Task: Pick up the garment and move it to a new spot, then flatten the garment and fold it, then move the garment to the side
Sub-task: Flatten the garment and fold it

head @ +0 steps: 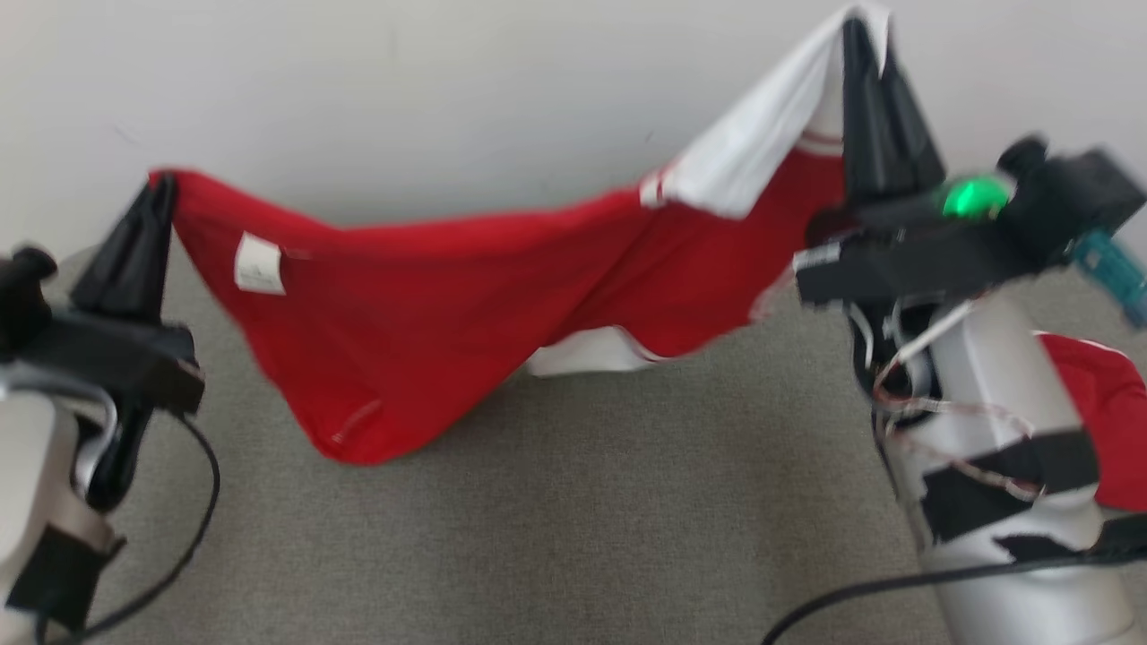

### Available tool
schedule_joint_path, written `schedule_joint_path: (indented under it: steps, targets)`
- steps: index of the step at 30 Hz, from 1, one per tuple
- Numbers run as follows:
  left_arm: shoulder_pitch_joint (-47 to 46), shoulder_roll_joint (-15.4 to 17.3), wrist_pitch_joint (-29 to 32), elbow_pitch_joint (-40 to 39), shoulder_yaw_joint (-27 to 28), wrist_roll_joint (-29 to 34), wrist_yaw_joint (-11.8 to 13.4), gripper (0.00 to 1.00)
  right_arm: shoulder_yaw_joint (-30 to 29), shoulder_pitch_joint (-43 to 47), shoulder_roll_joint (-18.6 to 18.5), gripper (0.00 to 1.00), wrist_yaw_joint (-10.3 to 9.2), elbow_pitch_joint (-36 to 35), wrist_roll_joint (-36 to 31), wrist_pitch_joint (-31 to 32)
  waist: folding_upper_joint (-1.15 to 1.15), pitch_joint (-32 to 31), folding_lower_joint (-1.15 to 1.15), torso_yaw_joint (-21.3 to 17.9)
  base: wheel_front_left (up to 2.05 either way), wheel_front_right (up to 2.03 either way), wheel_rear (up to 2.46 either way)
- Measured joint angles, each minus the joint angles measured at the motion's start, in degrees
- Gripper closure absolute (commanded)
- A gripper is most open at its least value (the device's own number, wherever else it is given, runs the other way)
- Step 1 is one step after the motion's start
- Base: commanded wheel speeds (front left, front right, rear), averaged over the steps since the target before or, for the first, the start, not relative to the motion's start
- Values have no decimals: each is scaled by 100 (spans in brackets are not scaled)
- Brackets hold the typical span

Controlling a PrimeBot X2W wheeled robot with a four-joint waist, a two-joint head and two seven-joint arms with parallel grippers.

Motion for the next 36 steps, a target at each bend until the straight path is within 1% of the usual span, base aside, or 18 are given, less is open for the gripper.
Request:
schedule_joint_path:
  steps: [6,12,13,17,23,25,26,27,29,31,34,36]
  targets:
    - [-1072,62,54,567,-320,-29,0,100,25,-1159,-115,100,-1,272,-65,-2,0,133,0,-79,0,0,0]
    - [-1940,100,70,1036,-692,-10,0,100,225,-1998,-234,100,-1,947,-171,-1,0,432,0,-158,0,0,0]
    - [-2256,70,76,1167,-766,-38,0,100,252,-2290,-308,100,0,1154,-190,-1,0,582,0,-171,0,0,0]
    - [-2910,47,80,1450,-837,-37,0,100,261,-2936,-457,100,0,1494,-281,-2,0,951,0,-177,0,0,0]
    - [-3899,12,104,1874,-1022,26,0,100,221,-3834,-573,100,0,2176,-354,0,1,1607,1,-171,0,0,0]
    - [-4233,-80,93,2045,-977,3,1,100,63,-4213,-580,100,0,2460,-314,1,1,1832,1,-165,0,0,0]
    - [-4423,-109,74,2109,-965,23,1,100,89,-4424,-623,100,-1,2540,-403,1,1,1942,2,-161,0,0,0]
    - [-4610,-170,55,2145,-911,19,60,100,47,-4652,-613,100,-1,2584,-457,2,1,2053,2,-157,0,0,0]
    - [-4981,-213,0,2149,-956,183,67,100,-33,-5118,-586,100,0,2591,-600,1,1,2264,2,-153,0,0,0]
    - [-5312,-280,-33,2142,-856,197,132,100,-256,-5548,-547,100,0,2513,-737,0,1,2464,2,-150,0,0,0]
    - [-5607,-421,-51,1913,-676,304,183,100,-619,-5849,-498,100,0,2365,-996,-1,1,2707,1,-144,0,0,0]
    - [-5715,-495,-56,1782,-559,411,194,100,-847,-5922,-407,100,-1,2365,-1032,-1,1,2833,1,-144,0,0,0]
